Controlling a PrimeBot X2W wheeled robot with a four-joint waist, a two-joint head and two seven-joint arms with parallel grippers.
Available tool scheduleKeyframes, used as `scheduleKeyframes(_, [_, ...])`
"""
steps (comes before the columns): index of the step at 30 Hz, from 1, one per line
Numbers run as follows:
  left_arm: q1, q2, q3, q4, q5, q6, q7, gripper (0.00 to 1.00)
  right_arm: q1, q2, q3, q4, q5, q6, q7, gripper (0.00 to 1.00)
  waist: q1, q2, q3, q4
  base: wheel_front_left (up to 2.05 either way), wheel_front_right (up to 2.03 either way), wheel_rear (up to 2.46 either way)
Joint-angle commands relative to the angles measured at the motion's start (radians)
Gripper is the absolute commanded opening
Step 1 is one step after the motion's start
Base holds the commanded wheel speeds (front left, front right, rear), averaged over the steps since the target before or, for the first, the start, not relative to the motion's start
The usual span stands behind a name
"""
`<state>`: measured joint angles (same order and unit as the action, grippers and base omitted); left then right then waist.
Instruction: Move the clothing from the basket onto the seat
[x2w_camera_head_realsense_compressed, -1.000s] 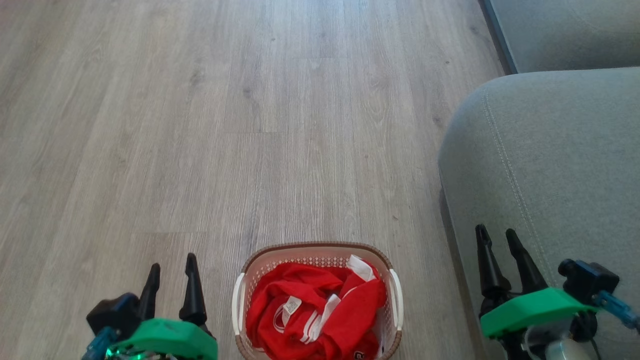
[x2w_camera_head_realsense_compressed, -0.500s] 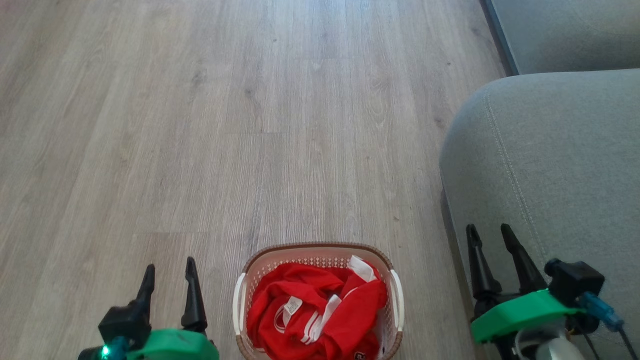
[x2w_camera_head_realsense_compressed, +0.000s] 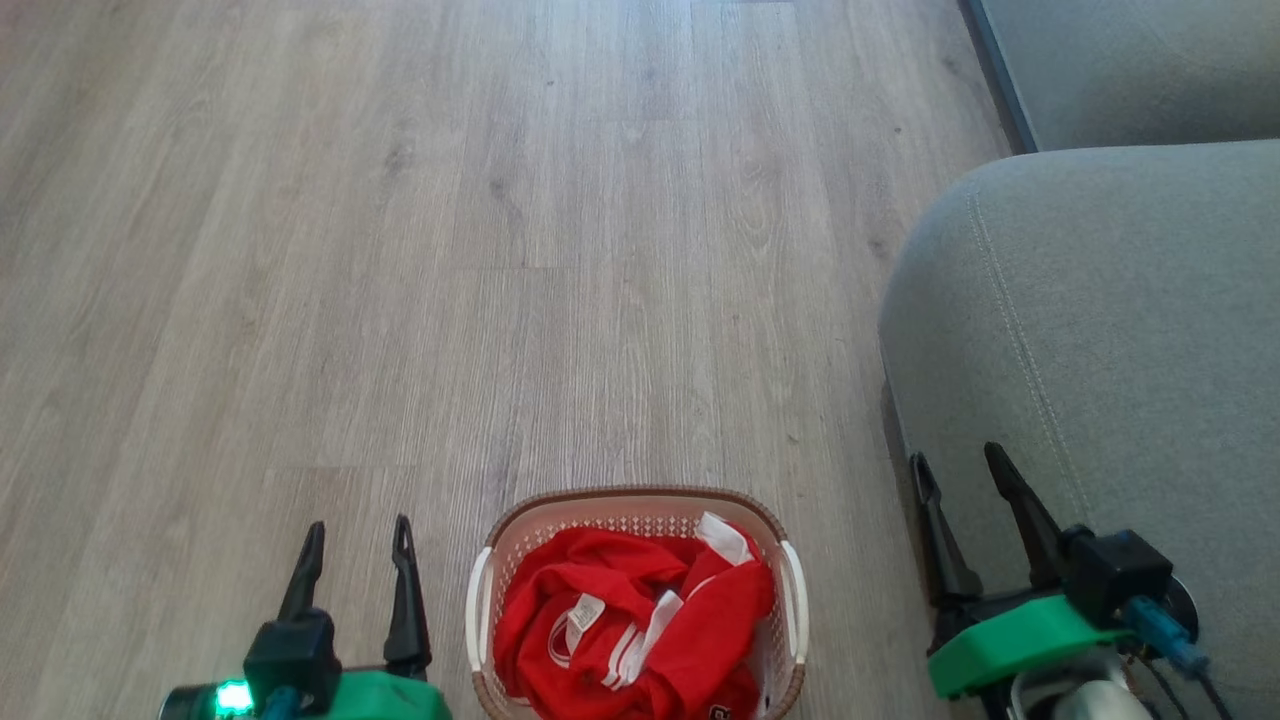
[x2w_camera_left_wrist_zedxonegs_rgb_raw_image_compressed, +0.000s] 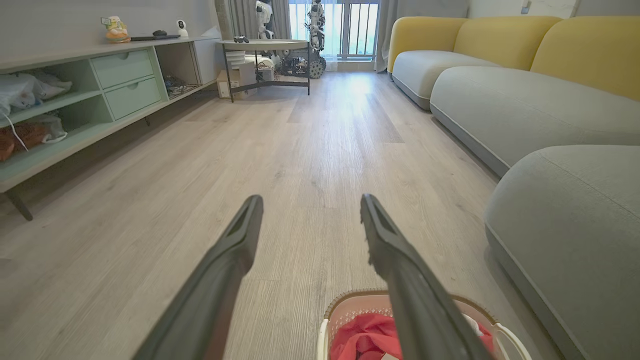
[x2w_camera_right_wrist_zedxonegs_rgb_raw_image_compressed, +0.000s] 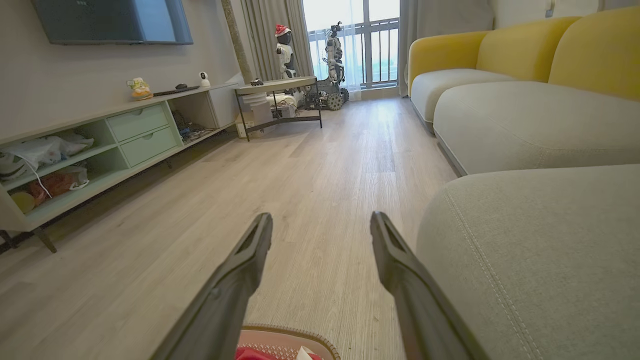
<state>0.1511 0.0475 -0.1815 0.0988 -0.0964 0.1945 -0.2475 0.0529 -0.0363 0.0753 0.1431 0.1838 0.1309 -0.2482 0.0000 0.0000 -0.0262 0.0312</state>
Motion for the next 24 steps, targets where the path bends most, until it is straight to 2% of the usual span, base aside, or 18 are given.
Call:
scheduleKeyframes(1, [-0.02, 0.004, 0.027, -0.039, 0.021, 0.006, -0.014, 1.0, -0.022, -0.014, 0.03, -0.041, -0.021, 0.0, -0.014, 1.0, 0.0, 0.0, 0.0, 0.0, 0.0, 0.0, 0.0])
scheduleKeyframes(24, [-0.018, 0.003, 0.026, -0.03, 0.006, 0.007, -0.014, 1.0, -0.022, -0.014, 0.028, -0.038, -0.016, 0.0, -0.014, 1.0, 0.0, 0.0, 0.005, -0.002, 0.0, 0.0, 0.0])
